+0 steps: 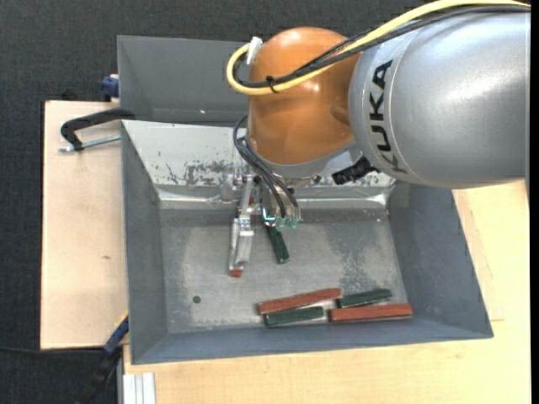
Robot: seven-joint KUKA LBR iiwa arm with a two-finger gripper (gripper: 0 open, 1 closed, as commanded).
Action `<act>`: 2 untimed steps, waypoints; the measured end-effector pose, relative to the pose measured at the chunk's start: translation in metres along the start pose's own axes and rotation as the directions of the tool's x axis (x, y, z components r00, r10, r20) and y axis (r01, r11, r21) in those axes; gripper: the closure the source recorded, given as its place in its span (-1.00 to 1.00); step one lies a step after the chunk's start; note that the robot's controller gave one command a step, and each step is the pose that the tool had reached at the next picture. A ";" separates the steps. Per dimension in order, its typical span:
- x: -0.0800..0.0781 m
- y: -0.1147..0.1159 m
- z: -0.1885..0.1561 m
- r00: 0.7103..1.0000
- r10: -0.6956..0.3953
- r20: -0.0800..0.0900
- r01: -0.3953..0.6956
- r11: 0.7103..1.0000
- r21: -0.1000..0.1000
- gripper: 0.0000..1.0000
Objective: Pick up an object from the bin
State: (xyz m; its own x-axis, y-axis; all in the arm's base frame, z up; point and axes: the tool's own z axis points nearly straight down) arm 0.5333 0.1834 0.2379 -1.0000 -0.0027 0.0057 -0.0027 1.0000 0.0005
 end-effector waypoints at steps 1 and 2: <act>-0.002 -0.001 -0.004 1.000 0.002 0.008 -0.002 1.000 -0.001 -1.00; -0.003 -0.016 0.008 0.997 -0.072 0.012 0.072 0.997 -0.003 -1.00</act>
Offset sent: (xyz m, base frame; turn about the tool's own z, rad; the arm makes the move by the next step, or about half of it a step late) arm 0.0084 -0.0970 -0.0613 -0.3002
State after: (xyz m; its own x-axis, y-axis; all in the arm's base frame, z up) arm 0.5363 0.1672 0.2301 -0.9972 -0.0746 -0.0059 -0.0746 0.9972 0.0042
